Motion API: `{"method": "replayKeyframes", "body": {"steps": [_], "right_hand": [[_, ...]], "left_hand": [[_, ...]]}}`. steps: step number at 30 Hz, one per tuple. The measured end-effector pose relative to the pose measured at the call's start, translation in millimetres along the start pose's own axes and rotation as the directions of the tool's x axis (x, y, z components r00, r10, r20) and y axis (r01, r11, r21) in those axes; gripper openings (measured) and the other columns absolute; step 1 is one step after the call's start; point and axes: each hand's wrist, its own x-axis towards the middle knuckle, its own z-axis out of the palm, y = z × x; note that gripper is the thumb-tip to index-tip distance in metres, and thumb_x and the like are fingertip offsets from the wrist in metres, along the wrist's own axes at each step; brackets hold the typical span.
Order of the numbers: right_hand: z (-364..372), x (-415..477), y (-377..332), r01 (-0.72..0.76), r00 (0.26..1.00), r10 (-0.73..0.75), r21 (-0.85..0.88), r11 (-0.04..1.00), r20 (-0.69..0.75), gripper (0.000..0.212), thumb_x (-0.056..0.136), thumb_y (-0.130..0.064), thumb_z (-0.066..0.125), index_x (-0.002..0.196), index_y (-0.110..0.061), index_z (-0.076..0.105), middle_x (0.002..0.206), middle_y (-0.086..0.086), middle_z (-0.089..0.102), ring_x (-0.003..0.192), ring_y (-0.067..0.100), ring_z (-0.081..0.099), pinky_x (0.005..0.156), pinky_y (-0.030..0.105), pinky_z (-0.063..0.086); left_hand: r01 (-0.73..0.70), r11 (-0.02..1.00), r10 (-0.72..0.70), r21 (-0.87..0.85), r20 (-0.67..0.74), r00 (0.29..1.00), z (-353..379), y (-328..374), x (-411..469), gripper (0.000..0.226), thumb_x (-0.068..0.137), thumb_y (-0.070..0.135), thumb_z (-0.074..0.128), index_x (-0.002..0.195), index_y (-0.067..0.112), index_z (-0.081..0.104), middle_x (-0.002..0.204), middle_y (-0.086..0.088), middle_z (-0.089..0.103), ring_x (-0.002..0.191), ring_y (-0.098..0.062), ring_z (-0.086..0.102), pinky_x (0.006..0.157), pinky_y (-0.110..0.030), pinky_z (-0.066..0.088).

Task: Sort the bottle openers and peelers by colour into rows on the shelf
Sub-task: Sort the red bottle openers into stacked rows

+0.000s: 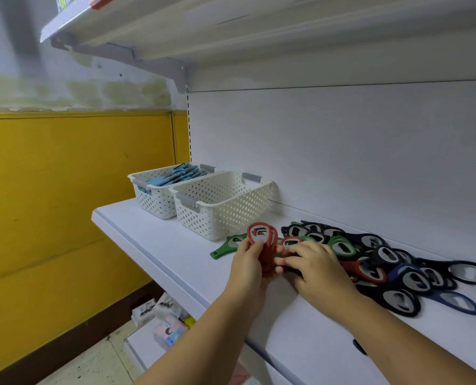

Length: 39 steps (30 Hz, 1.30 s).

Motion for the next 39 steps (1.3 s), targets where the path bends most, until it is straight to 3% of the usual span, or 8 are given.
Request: {"method": "replayKeyframes", "body": {"steps": [5,10,17,23,28,32,35,39], "right_hand": [[-8,-2,4,-0.006,0.967,0.059,0.213,0.977,-0.246,0.021,0.072,0.003,0.076,0.088,-0.011,0.077,0.09,-0.001,0.071,0.083,0.013,0.065,0.077,0.014,0.048],[-20,-6,3,-0.06,0.904,0.164,0.263,0.963,-0.395,0.02,0.072,0.008,0.074,0.09,-0.003,0.076,0.09,0.003,0.072,0.086,-0.005,0.055,0.083,-0.002,0.039],[-31,-8,-9,0.092,0.88,0.027,0.225,0.97,-0.475,0.014,0.08,-0.007,0.066,0.089,-0.002,0.076,0.09,0.004,0.072,0.085,0.004,0.061,0.084,0.006,0.046],[-22,-9,-21,0.276,0.925,-0.198,0.214,0.937,-0.324,0.012,0.077,-0.005,0.071,0.088,-0.007,0.075,0.09,0.001,0.07,0.081,0.013,0.065,0.075,0.023,0.053],[-26,-10,-24,0.235,0.948,-0.153,0.291,0.927,-0.28,0.014,0.081,-0.02,0.066,0.087,-0.011,0.074,0.086,-0.003,0.067,0.076,0.011,0.062,0.072,0.021,0.051],[-47,-5,-20,-0.024,0.981,0.089,0.348,0.937,-0.175,0.028,0.085,-0.037,0.059,0.075,-0.016,0.075,0.065,-0.002,0.067,0.06,0.015,0.062,0.057,0.034,0.053],[-69,7,-29,-0.432,0.901,0.382,0.341,0.835,0.205,0.034,0.084,-0.04,0.063,0.07,-0.01,0.073,0.06,0.005,0.068,0.051,0.009,0.061,0.058,0.033,0.055],[-75,0,-54,-0.497,0.789,0.424,0.056,0.866,0.445,0.036,0.071,-0.044,0.066,0.056,-0.013,0.057,0.05,0.0,0.05,0.05,0.012,0.046,0.049,0.027,0.034]], "left_hand": [[-0.015,1.0,0.015,-0.009,0.019,1.0,-2,1,1,0.026,0.099,0.009,0.039,0.121,0.0,0.05,0.082,-0.018,0.064,0.06,-0.021,0.057,0.053,-0.028,0.049],[-0.002,1.0,0.002,0.008,0.013,1.0,-1,-2,3,0.023,0.1,0.009,0.04,0.122,0.005,0.048,0.09,-0.021,0.065,0.072,-0.026,0.066,0.066,-0.034,0.058],[0.019,1.0,-0.018,-0.005,0.097,0.995,3,-2,-1,0.021,0.099,0.007,0.044,0.118,0.014,0.042,0.082,-0.017,0.066,0.065,-0.027,0.063,0.062,-0.035,0.055],[0.016,0.998,-0.026,0.054,0.19,0.982,0,-5,-1,0.032,0.099,0.039,0.042,0.121,0.016,0.041,0.091,-0.008,0.062,0.074,-0.019,0.064,0.064,-0.035,0.053],[0.037,0.996,-0.056,0.086,0.236,0.97,-1,-3,-5,0.011,0.098,0.012,0.049,0.108,0.011,0.054,0.076,-0.005,0.066,0.068,-0.017,0.064,0.059,-0.03,0.051],[0.019,0.992,-0.044,0.128,0.189,0.981,-1,-4,-2,0.015,0.098,0.009,0.047,0.112,0.009,0.053,0.085,-0.013,0.065,0.073,-0.024,0.061,0.061,-0.033,0.05],[-0.027,0.987,-0.003,0.158,0.184,0.983,1,-5,-2,0.019,0.098,0.009,0.047,0.117,0.008,0.05,0.089,-0.013,0.066,0.071,-0.023,0.063,0.053,-0.029,0.051],[-0.051,0.982,0.013,0.184,0.205,0.979,4,-6,-6,0.016,0.098,0.01,0.048,0.113,0.012,0.049,0.099,-0.017,0.065,0.08,-0.025,0.064,0.061,-0.032,0.053]]}}
